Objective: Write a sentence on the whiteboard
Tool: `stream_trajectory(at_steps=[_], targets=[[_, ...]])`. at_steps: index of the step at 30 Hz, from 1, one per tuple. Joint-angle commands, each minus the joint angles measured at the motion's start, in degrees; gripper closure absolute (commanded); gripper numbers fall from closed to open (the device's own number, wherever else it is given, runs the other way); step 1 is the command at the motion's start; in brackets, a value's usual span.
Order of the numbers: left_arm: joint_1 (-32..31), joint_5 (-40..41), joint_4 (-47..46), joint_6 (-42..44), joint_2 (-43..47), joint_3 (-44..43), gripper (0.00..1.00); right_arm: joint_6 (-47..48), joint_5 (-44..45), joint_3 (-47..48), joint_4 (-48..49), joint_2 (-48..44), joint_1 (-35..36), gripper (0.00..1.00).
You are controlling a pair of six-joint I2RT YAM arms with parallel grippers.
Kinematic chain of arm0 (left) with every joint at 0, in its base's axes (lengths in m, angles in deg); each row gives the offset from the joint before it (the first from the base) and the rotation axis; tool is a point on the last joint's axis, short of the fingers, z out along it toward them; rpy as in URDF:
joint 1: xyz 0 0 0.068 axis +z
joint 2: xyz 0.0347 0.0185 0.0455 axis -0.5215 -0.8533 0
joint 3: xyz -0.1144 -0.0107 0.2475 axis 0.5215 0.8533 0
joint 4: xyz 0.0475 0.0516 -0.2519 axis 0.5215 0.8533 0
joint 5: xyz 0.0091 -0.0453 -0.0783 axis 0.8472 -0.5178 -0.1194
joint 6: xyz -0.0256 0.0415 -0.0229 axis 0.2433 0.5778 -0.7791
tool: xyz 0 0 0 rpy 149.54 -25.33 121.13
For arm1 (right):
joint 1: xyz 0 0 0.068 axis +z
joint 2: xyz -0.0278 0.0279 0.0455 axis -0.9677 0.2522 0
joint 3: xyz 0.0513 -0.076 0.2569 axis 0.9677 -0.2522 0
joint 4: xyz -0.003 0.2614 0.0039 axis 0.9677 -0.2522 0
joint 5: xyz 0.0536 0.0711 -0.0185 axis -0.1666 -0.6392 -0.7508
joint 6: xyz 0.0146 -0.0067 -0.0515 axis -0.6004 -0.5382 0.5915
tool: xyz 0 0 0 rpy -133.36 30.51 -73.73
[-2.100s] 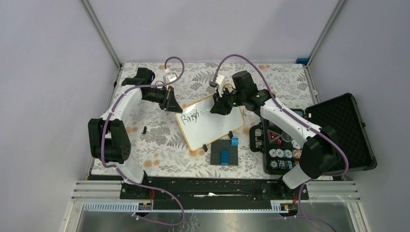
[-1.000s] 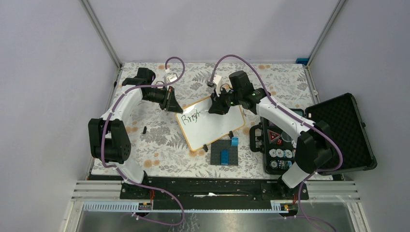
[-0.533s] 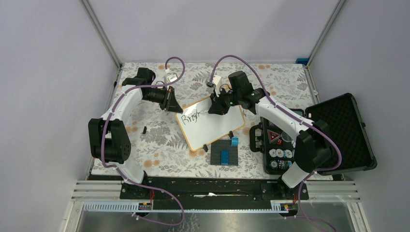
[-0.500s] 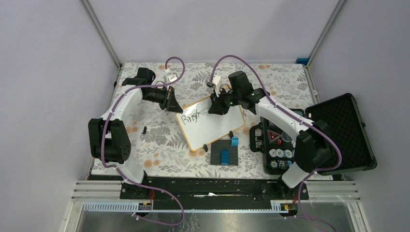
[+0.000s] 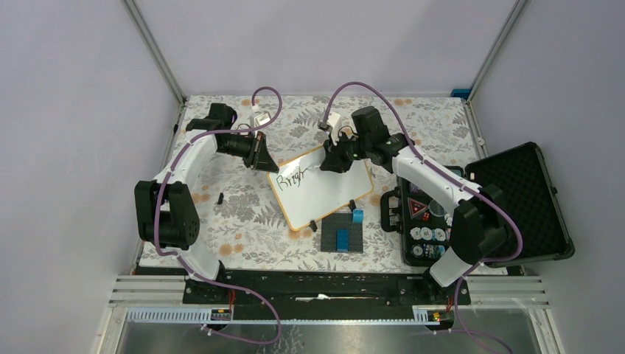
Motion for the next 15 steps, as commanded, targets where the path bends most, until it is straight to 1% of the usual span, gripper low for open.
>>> stream_trajectory(at_steps=[1,4,11,15], targets=[[-1.4,2.2,0.0,1.5,1.4,0.8,1.00,1.3,2.6,0.1,1.5,-2.3,-0.8,1.00],[-1.4,2.1,0.0,1.5,1.3,0.7,1.00,1.9,1.0,0.5,0.5,-2.5,-0.8,1.00],[-1.4,2.0,0.0,1.5,1.4,0.8,1.00,3.1,-6.5,2.1,-3.1,-4.1,-0.7,1.00],[-1.5,1.9,0.0,1.5,1.3,0.7,1.00,3.2,-7.5,2.6,-3.6,-4.2,-0.7,1.00]])
